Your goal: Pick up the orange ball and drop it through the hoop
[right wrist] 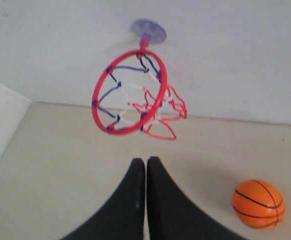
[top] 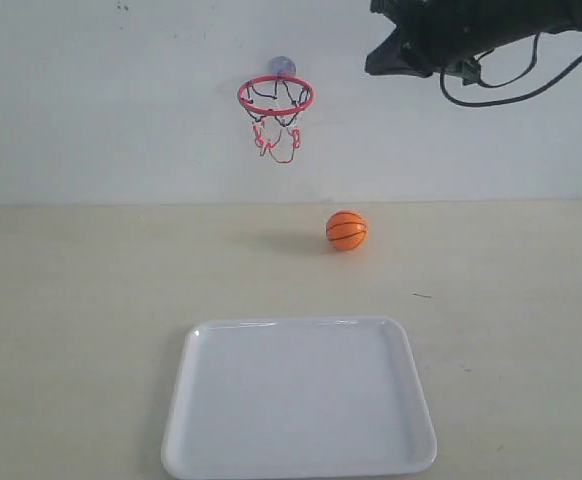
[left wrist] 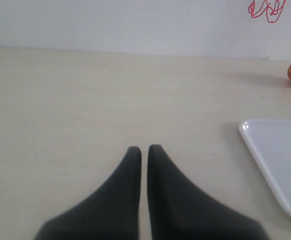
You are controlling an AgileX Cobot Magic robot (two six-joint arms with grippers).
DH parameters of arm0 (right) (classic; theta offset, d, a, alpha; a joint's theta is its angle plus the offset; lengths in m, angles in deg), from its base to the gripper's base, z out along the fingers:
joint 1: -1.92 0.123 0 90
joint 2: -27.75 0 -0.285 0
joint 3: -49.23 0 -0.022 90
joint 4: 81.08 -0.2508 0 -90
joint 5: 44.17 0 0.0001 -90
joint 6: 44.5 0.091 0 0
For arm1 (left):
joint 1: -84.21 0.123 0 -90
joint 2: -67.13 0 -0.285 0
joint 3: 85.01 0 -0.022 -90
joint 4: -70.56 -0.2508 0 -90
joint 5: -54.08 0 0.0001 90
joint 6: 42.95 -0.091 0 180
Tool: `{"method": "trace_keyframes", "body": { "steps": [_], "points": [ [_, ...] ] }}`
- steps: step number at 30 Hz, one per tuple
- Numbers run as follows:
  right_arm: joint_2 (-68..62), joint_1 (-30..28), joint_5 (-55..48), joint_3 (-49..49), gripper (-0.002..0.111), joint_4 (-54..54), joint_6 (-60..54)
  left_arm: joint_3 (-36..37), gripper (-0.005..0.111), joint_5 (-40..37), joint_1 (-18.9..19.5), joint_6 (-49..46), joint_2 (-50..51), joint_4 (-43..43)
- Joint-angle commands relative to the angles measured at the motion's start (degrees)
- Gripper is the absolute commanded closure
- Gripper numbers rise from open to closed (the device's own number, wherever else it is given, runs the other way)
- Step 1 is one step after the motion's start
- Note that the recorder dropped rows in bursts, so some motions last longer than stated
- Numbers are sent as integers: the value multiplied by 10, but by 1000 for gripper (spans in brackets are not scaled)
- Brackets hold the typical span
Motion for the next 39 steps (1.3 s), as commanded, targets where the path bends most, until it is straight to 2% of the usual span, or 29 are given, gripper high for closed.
{"method": "trace_keyframes", "body": {
  "steps": [1,10,14,22,25,29,33,39],
  "points": [
    [44,-10,-52,-77,108,10,-1,2,103,3,-4,-1,-2,-1],
    [261,-10,73,-407,108,10,-31,2,103,3,-4,-1,-2,-1],
    [366,-10,112,-524,108,1,-20,2,103,3,-4,-1,-2,-1],
    [582,-10,107,-720,108,-8,13,2,103,3,-4,-1,-2,-1],
    [649,-10,68,-777,108,-11,73,2,103,3,-4,-1,-2,-1],
    [720,-10,-4,-819,108,-4,85,2,103,3,-4,-1,-2,-1],
    [768,-10,-53,-821,108,0,85,2,103,3,-4,-1,-2,-1],
    [809,-10,-57,-821,108,-1,83,2,103,3,-4,-1,-2,-1]
  ]
}}
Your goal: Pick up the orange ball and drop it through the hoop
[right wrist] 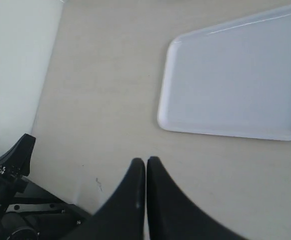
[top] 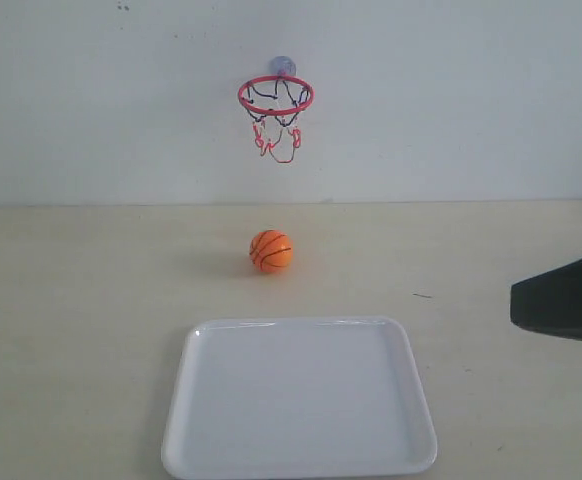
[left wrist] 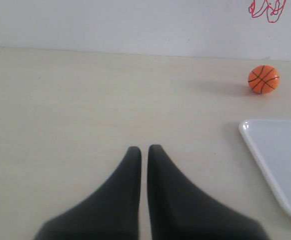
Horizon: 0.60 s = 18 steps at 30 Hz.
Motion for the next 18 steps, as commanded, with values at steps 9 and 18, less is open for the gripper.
{"method": "trace_keyframes", "body": {
  "steps": [9,18],
  "points": [
    [26,-3,-4,-2,108,4,-2,2,103,3,-4,-1,-2,-1],
    [22,-3,2,-2,108,4,-3,2,103,3,-4,-1,-2,-1]
  ]
}}
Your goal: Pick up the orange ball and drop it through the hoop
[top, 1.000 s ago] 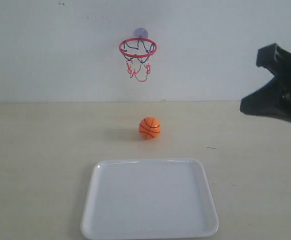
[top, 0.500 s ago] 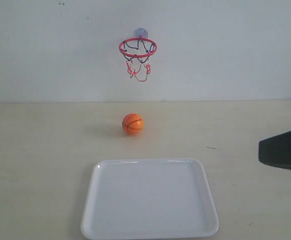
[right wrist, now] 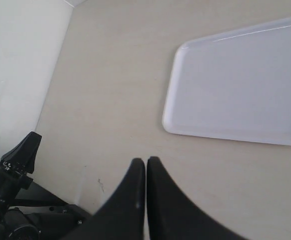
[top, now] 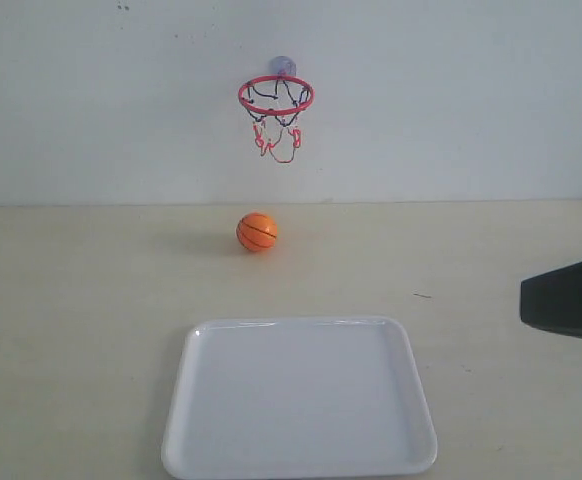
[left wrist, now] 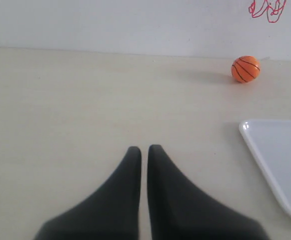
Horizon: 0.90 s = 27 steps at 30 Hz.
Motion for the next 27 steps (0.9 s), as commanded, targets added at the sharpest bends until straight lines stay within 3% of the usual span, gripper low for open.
{"method": "trace_keyframes", "body": {
  "steps": [1,13,18,24,27],
  "points": [
    [-3,-3,6,-2,108,4,-3,2,103,3,-4,-1,-2,-1],
    [-3,-3,21,-2,108,4,-3,2,103,3,-4,-1,-2,-1],
    [-3,8,87,-2,108,7,-3,2,103,3,-4,-1,-2,-1],
    [9,125,213,-2,108,37,-36,2,103,3,-4,-1,-2,-1],
    [39,166,230,-2,108,55,-88,2,103,3,-4,-1,-2,-1]
  ]
}}
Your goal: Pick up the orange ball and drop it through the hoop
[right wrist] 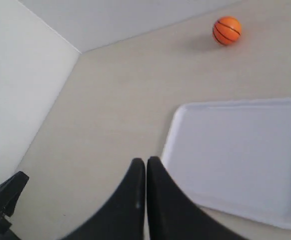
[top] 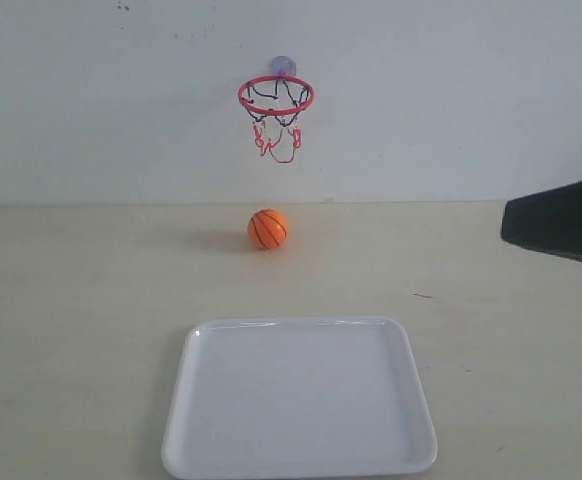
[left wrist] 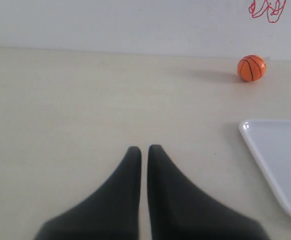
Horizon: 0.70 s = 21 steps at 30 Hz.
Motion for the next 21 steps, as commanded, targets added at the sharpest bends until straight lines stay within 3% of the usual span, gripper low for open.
{"method": "trace_keyframes", "body": {
  "steps": [1,7,15,21],
  "points": [
    [45,51,34,-2,108,27,-76,2,103,3,-4,-1,-2,-1],
    [125,8,31,-29,108,46,-85,2,103,3,-4,-1,-2,-1],
    [254,-6,170,-212,108,32,-82,2,103,3,-4,-1,-2,-1],
    [357,-6,215,-332,108,32,-82,2,103,3,-4,-1,-2,-1]
  ]
}}
